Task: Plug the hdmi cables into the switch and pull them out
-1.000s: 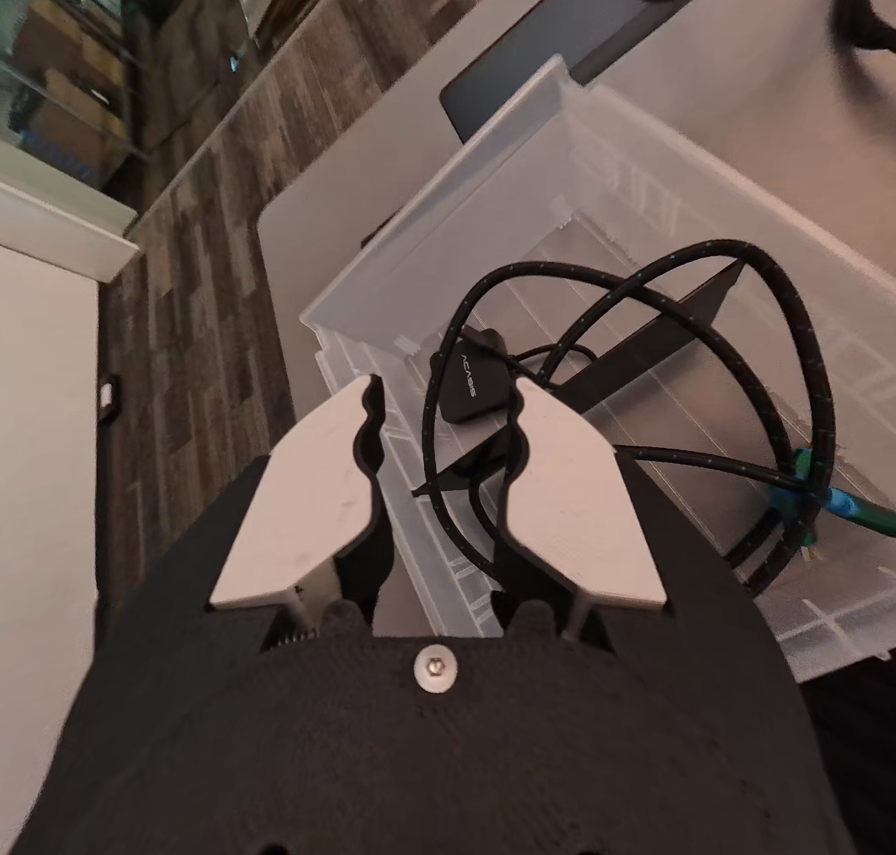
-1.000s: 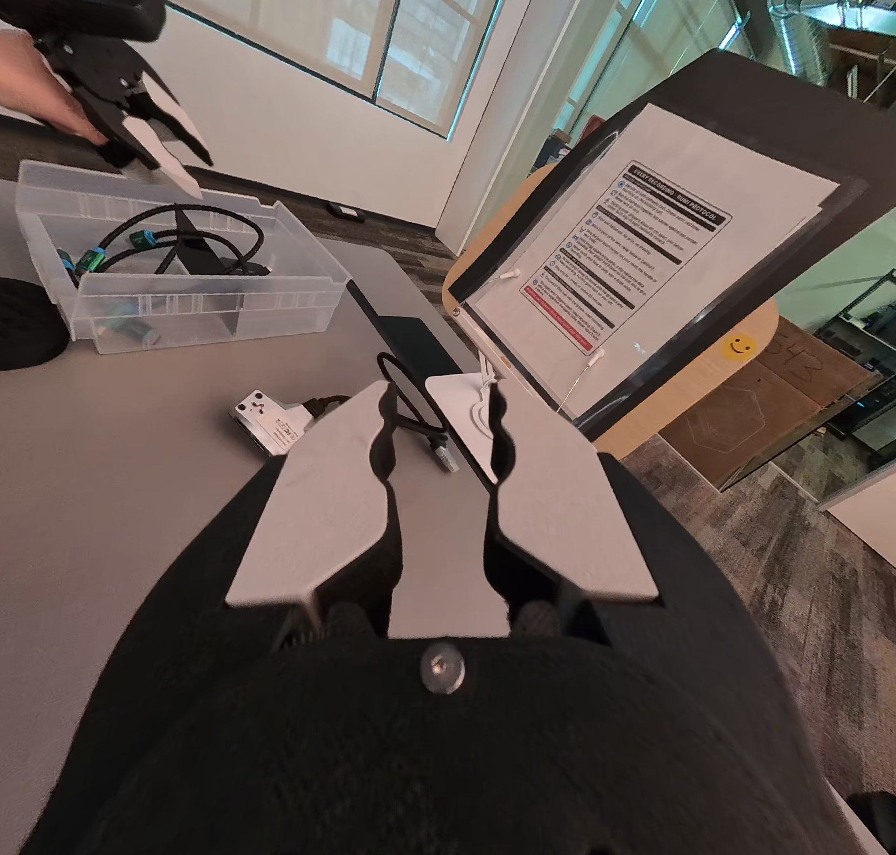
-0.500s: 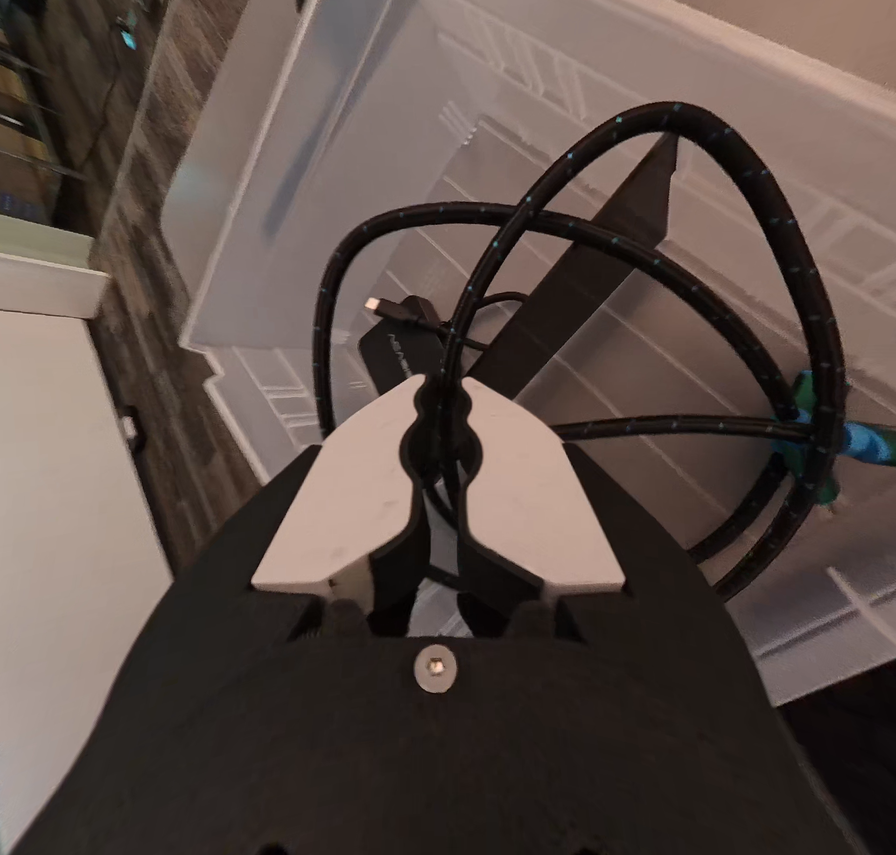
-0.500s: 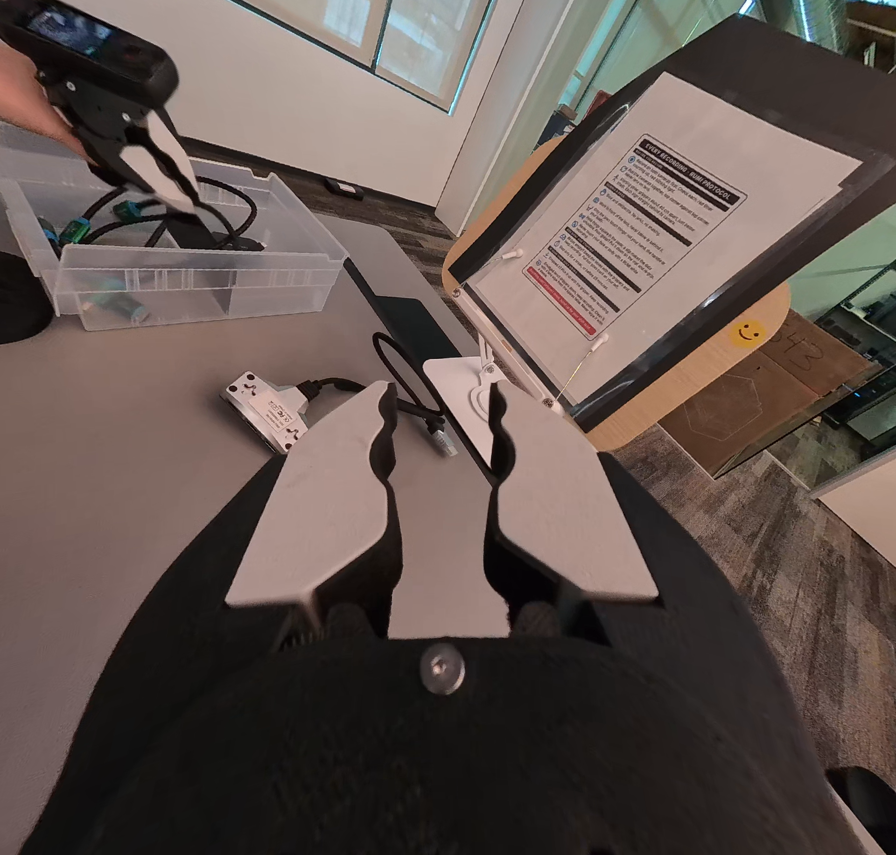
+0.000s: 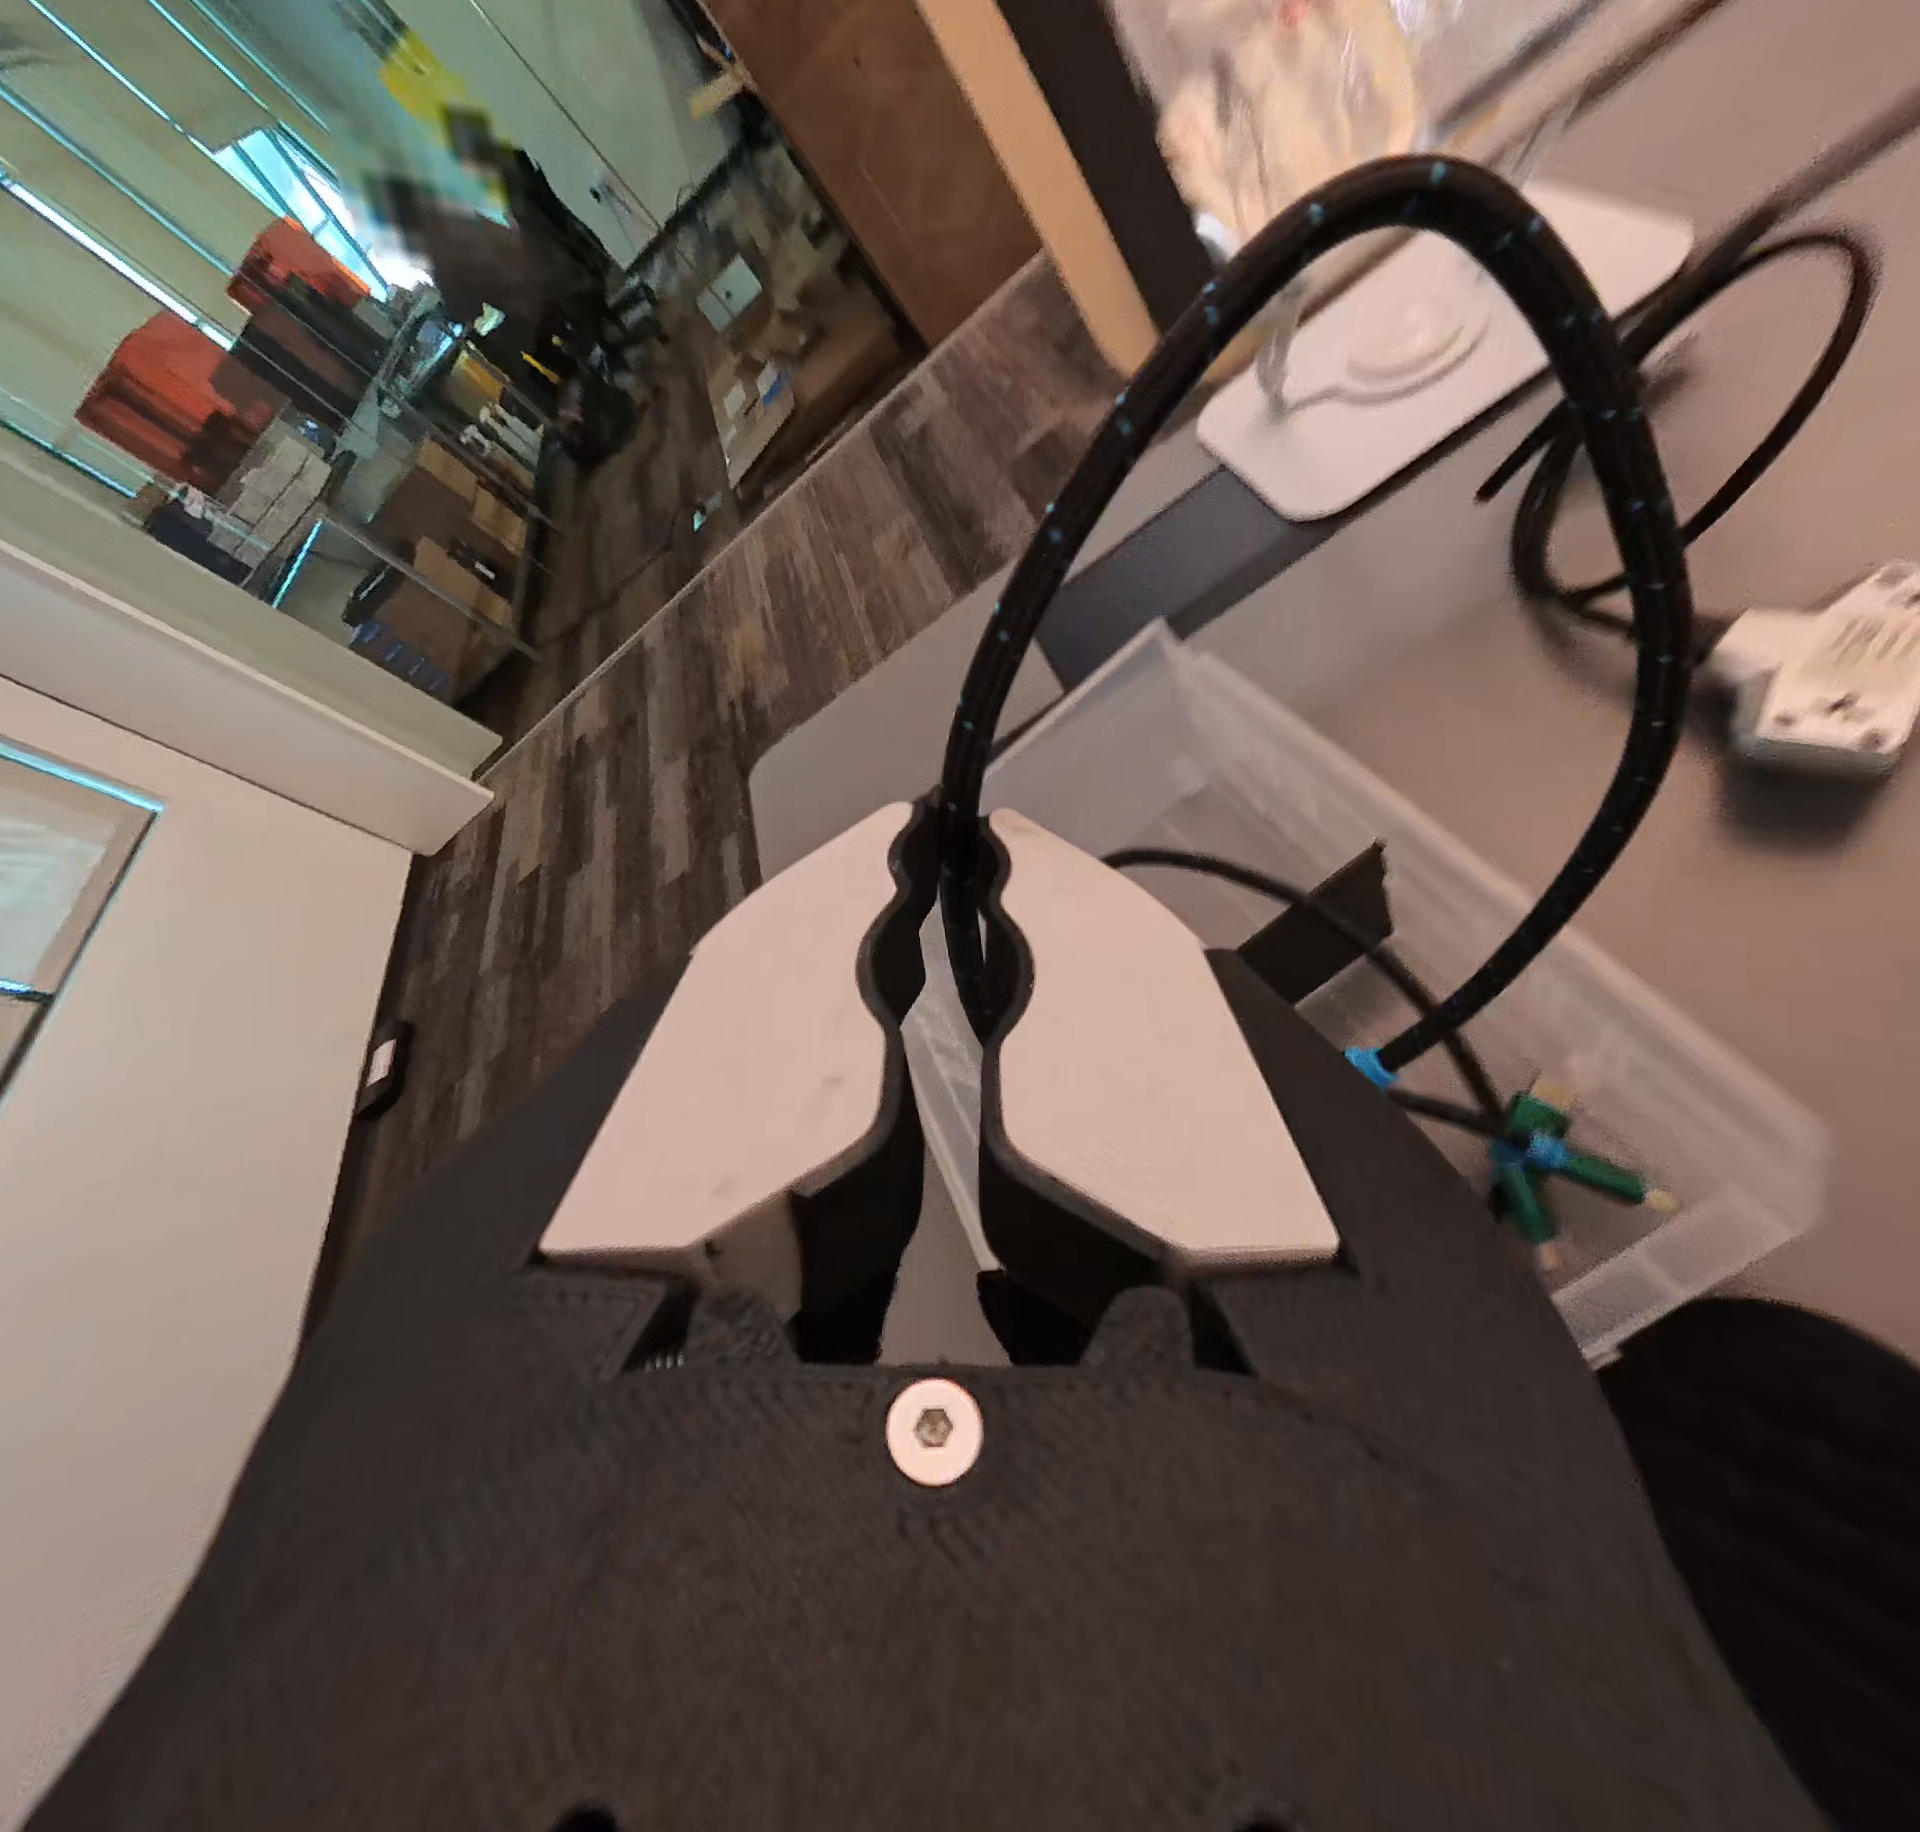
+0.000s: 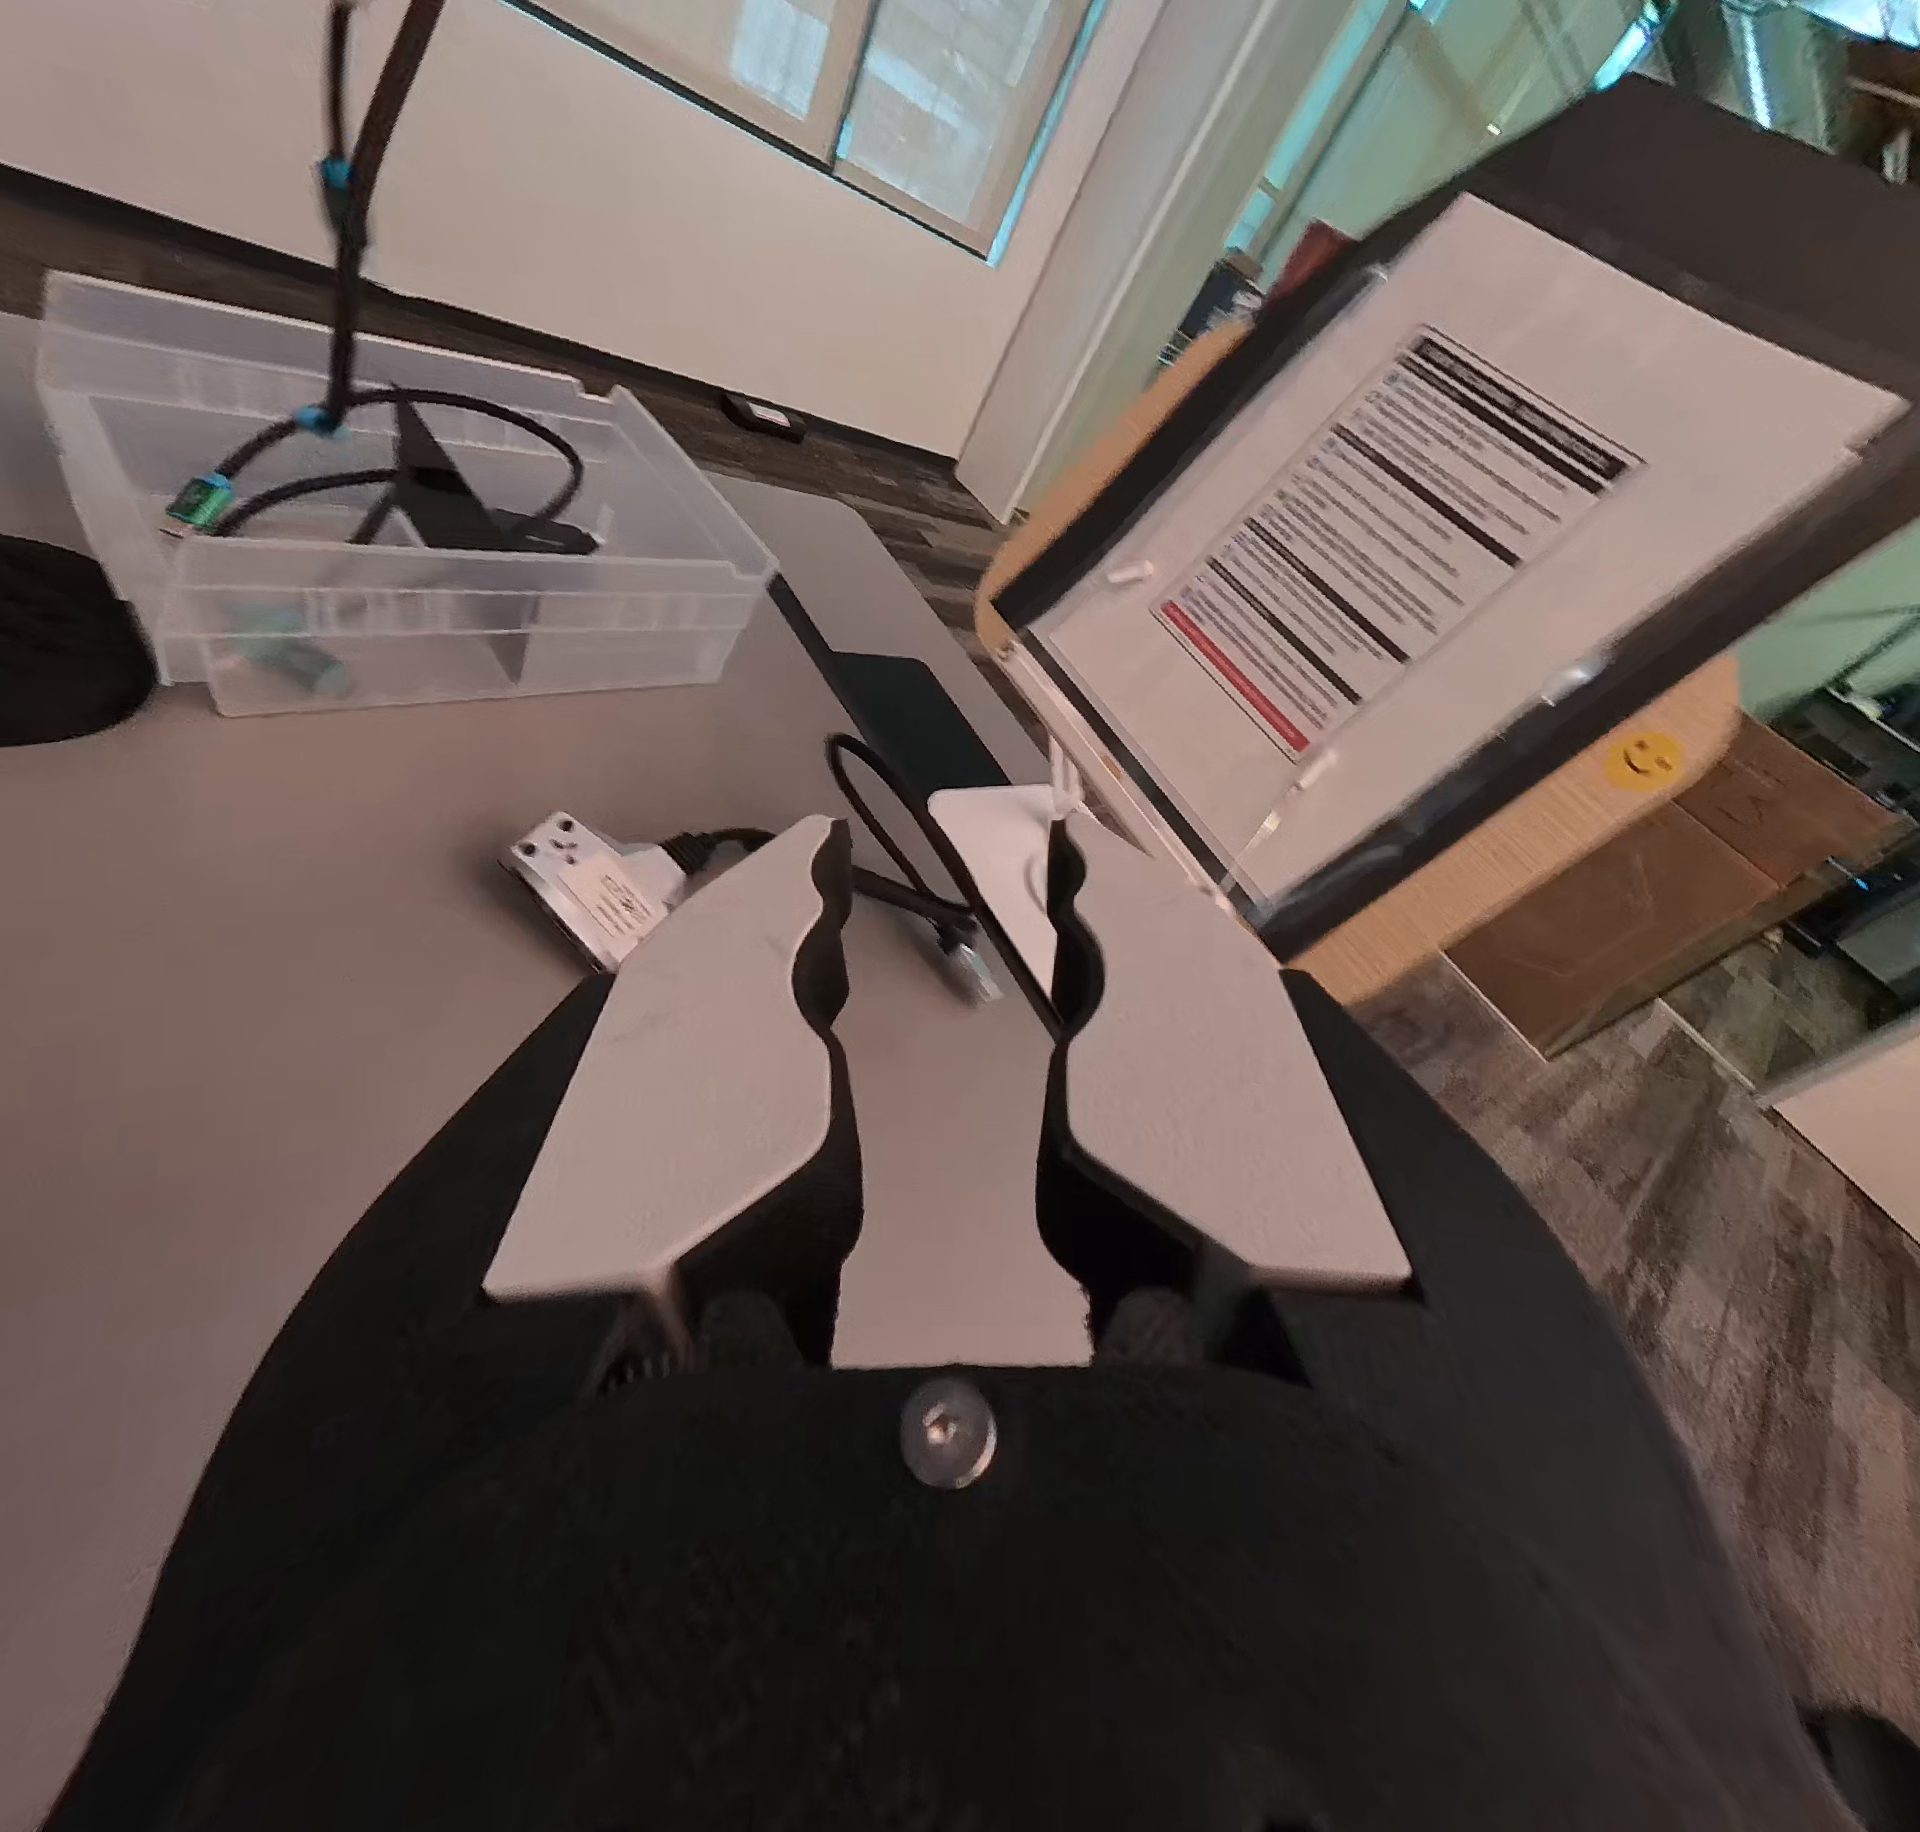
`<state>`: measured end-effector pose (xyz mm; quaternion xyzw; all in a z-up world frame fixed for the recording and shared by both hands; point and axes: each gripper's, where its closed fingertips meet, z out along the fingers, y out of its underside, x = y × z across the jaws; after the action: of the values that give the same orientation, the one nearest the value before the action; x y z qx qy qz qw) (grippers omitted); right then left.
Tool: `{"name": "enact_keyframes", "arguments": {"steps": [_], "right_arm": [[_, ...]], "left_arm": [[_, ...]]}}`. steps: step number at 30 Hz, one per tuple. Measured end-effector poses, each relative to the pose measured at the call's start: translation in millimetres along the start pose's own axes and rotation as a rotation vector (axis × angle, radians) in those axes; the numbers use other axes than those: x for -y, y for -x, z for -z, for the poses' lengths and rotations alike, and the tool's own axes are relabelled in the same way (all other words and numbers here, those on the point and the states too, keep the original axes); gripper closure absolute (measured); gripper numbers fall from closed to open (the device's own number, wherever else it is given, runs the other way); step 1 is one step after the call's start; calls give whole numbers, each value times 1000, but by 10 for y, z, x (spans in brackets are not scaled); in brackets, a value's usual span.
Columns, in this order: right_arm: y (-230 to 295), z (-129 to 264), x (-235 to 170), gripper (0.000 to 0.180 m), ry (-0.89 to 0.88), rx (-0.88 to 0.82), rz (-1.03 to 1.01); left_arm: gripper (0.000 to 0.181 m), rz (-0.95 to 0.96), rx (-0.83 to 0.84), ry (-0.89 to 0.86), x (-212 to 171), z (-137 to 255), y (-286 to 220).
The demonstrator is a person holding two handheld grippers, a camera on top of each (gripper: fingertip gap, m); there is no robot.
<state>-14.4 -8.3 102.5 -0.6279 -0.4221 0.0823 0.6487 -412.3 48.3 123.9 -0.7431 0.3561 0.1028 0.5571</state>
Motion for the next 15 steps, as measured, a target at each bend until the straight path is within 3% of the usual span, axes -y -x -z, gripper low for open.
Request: {"name": "enact_keyframes", "arguments": {"steps": [1,7,15], "right_arm": [[58,-31,36,143,-11,20,1],[614,-255,346,143,-97,246,-94],[1219,-61,962,143,-241,365,20]], "left_arm": [[175,15,-7,-24,120,59,-10],[175,52,-23,-222,901,373,-296],[175,-27,-47,-377,1467,447,-1045]]}}
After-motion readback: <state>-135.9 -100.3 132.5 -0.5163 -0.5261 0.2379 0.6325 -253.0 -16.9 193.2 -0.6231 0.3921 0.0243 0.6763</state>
